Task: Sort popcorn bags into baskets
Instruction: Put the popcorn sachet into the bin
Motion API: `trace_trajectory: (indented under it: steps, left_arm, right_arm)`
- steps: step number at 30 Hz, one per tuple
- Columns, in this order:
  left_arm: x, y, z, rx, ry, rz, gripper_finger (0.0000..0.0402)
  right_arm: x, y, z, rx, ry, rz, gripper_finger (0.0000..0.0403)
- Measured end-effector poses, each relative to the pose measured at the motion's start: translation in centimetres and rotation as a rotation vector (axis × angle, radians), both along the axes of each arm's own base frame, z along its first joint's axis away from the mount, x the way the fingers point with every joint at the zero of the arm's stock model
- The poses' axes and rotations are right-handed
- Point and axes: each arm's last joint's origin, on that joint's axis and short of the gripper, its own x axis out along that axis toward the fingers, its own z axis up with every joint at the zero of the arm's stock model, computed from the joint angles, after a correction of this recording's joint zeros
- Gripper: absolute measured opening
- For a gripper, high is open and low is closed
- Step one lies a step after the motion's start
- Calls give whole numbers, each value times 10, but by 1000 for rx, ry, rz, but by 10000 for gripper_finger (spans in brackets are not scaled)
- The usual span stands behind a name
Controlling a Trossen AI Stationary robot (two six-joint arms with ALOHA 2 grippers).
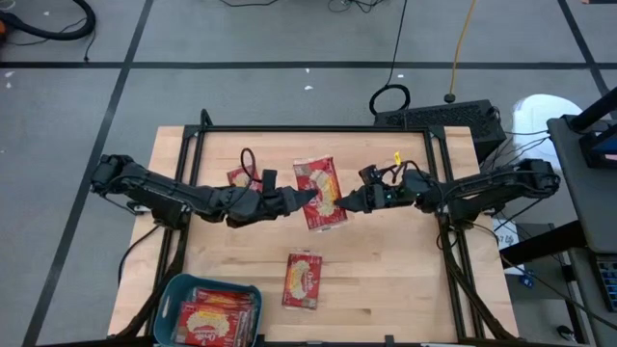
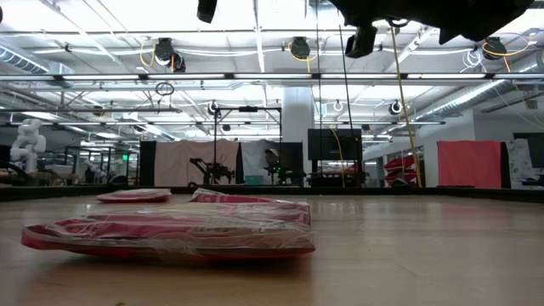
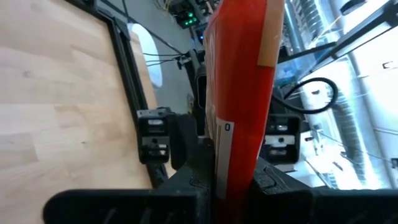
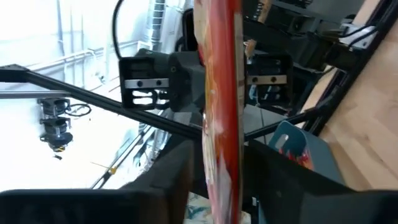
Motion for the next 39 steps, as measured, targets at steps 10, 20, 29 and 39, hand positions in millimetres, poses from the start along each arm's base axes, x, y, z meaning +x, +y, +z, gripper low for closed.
trace_trajectory:
  steps: [10, 20, 29, 39]
  left_arm:
    - [0, 1, 3, 127, 16, -10, 74]
    - [-40, 6, 39, 339, 41, -68, 271]
    - [-82, -7, 77, 823, 115, -130, 253]
    - [-47, -28, 96, 1331, 413, -264, 252]
  right_arm:
    - [1, -6, 0, -15, -16, 34, 16]
    - [-9, -18, 11, 51, -36, 119, 6]
    - [-10, -22, 10, 160, 19, 172, 8]
    - [-10, -15, 11, 342, 67, 253, 8]
